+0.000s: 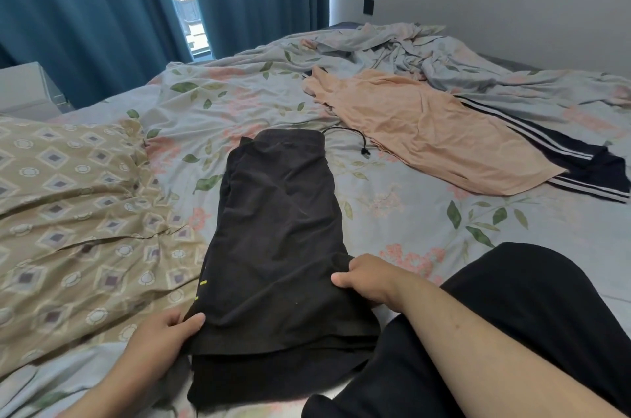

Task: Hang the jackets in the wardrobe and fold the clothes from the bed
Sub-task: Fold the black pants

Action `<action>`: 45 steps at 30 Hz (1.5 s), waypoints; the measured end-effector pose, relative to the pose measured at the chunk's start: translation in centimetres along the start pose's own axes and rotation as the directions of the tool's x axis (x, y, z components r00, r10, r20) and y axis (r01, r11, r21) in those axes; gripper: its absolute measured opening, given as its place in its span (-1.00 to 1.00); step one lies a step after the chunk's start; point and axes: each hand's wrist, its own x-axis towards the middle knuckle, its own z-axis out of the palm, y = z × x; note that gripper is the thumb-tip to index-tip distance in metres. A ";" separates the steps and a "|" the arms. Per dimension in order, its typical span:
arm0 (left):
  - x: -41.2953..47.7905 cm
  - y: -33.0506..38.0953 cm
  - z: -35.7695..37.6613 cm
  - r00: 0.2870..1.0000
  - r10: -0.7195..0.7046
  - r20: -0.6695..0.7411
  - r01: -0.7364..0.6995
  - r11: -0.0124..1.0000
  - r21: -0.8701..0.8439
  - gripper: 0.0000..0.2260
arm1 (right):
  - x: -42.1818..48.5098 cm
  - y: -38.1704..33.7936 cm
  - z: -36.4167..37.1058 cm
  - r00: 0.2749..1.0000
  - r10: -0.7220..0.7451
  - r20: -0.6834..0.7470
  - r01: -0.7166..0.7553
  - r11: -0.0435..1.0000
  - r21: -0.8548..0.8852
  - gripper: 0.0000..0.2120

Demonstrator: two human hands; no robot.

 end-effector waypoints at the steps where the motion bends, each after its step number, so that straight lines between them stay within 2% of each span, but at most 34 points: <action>1: -0.3 0.3 0.0 0.998 -0.051 0.040 0.053 0.997 -0.054 -0.86 | -0.2 -0.1 0.1 0.996 0.065 0.059 -0.071 0.993 0.098 -0.80; 2: -0.4 0.5 -0.3 0.986 -0.123 0.111 0.132 0.988 -0.082 -0.97 | -0.5 -0.1 0.1 0.984 0.127 0.128 -0.146 0.977 0.156 -0.82; 3: -0.7 0.6 -0.6 0.960 -0.199 0.195 0.217 0.973 -0.075 -0.94 | -0.6 0.1 0.1 0.969 0.180 0.172 -0.204 0.969 0.138 -0.87; 4: -1.2 0.7 -0.8 0.925 -0.267 0.269 0.277 0.961 0.004 -0.91 | -0.7 0.3 0.0 0.958 0.216 0.189 -0.233 0.970 0.073 -0.95; 6: -1.9 0.6 -0.8 0.895 -0.324 0.306 0.249 0.934 0.257 -0.88 | -1.1 0.1 -0.1 0.939 0.277 0.204 -0.248 0.956 -0.155 -0.91; 8: -2.4 0.2 0.1 0.938 -0.253 0.236 0.117 0.875 0.471 -0.84 | -1.6 -0.4 -0.1 0.929 0.307 0.209 -0.197 0.884 -0.423 -0.97; 10: -2.5 -0.3 0.9 0.979 -0.141 0.148 0.045 0.856 0.515 -0.81 | -1.8 -0.5 -0.1 0.931 0.306 0.199 -0.134 0.793 -0.594 -0.77; 11: -2.3 -0.4 1.3 0.983 -0.123 0.137 0.043 0.876 0.480 -0.83 | -1.7 -0.5 0.1 0.922 0.329 0.204 -0.151 0.791 -0.593 -0.67; 13: -2.4 -0.6 1.8 0.984 -0.154 0.086 0.120 0.944 0.308 -0.90 | -1.7 -0.3 0.5 0.897 0.366 0.248 -0.230 0.865 -0.446 -0.59; 14: -2.3 -1.1 2.1 0.989 -0.148 0.018 0.139 0.959 0.247 -0.89 | -1.6 -0.2 0.6 0.893 0.362 0.266 -0.265 0.903 -0.339 -0.55; 15: -2.3 -1.4 2.4 0.993 -0.102 -0.058 0.113 0.959 0.258 -0.86 | -1.7 -0.2 0.6 0.901 0.348 0.258 -0.282 0.923 -0.260 -0.50; 17: -2.6 -1.8 3.1 0.989 0.006 -0.151 0.049 0.932 0.359 -0.88 | -1.7 -0.1 0.5 0.934 0.303 0.191 -0.257 0.938 -0.232 -0.42; 20: -2.8 -1.5 3.2 0.993 -0.005 -0.117 0.041 0.950 0.310 -0.91 | -1.8 -0.2 0.4 0.960 0.233 0.154 -0.206 0.963 -0.174 -0.51; 21: -2.7 -1.2 2.8 0.996 -0.042 -0.077 0.059 0.973 0.224 -0.90 | -1.8 -0.2 0.4 0.960 0.218 0.178 -0.207 0.975 -0.079 -0.56; 23: -2.7 0.1 2.0 0.994 -0.105 0.021 0.106 0.993 -0.061 -0.87 | -2.0 -0.5 0.3 0.954 0.172 0.245 -0.219 0.958 0.182 -0.66; 25: -3.1 1.6 1.5 0.996 -0.080 0.050 0.091 0.944 -0.316 -0.83 | -2.5 -0.7 -0.3 0.960 0.082 0.266 -0.187 0.898 0.397 -0.74; 26: -3.1 2.3 1.2 0.999 -0.044 0.013 0.045 0.916 -0.398 -0.80 | -2.7 -0.9 -0.8 0.970 0.026 0.244 -0.143 0.866 0.479 -0.79; 29: -2.9 4.6 0.4 0.995 0.074 -0.068 -0.098 0.852 -0.514 -0.70 | -3.6 -1.4 -2.7 0.989 -0.113 0.100 0.017 0.741 0.672 -0.84; 31: -2.8 6.2 -0.1 0.994 0.110 -0.025 -0.104 0.801 -0.590 -0.73 | -4.0 -1.5 -3.8 0.982 -0.190 -0.001 0.116 0.599 0.792 -0.81; 34: -2.0 7.9 -1.0 0.980 0.181 0.077 -0.070 0.690 -0.720 -0.61 | -4.2 -1.4 -5.0 0.948 -0.312 -0.062 0.162 0.304 0.939 -0.83; 36: -1.5 8.9 -1.3 0.957 0.262 0.121 -0.096 0.685 -0.723 -0.63 | -4.3 -1.2 -5.4 0.908 -0.415 -0.058 0.134 0.156 0.979 -0.73; 37: -1.3 9.1 -1.3 0.945 0.303 0.119 -0.140 0.708 -0.692 -0.61 | -4.3 -1.1 -5.5 0.883 -0.465 -0.059 0.141 0.143 0.980 -0.63; 39: -0.7 9.4 -1.2 0.931 0.361 0.053 -0.266 0.770 -0.579 -0.55 | -4.2 -1.0 -5.5 0.851 -0.517 -0.097 0.253 0.240 0.937 -0.49; 40: -0.5 9.4 -1.0 0.927 0.375 -0.005 -0.328 0.806 -0.493 -0.55 | -4.2 -1.0 -5.4 0.843 -0.518 -0.141 0.338 0.308 0.889 -0.50; 43: 0.0 9.8 -0.4 0.887 0.421 -0.191 -0.456 0.866 -0.206 -0.75 | -4.0 -1.3 -4.7 0.840 -0.441 -0.316 0.497 0.390 0.775 -0.64; 45: 0.0 10.0 0.0 0.834 0.492 -0.252 -0.528 0.843 -0.101 -0.87 | -4.0 -1.5 -4.4 0.822 -0.355 -0.445 0.566 0.418 0.711 -0.77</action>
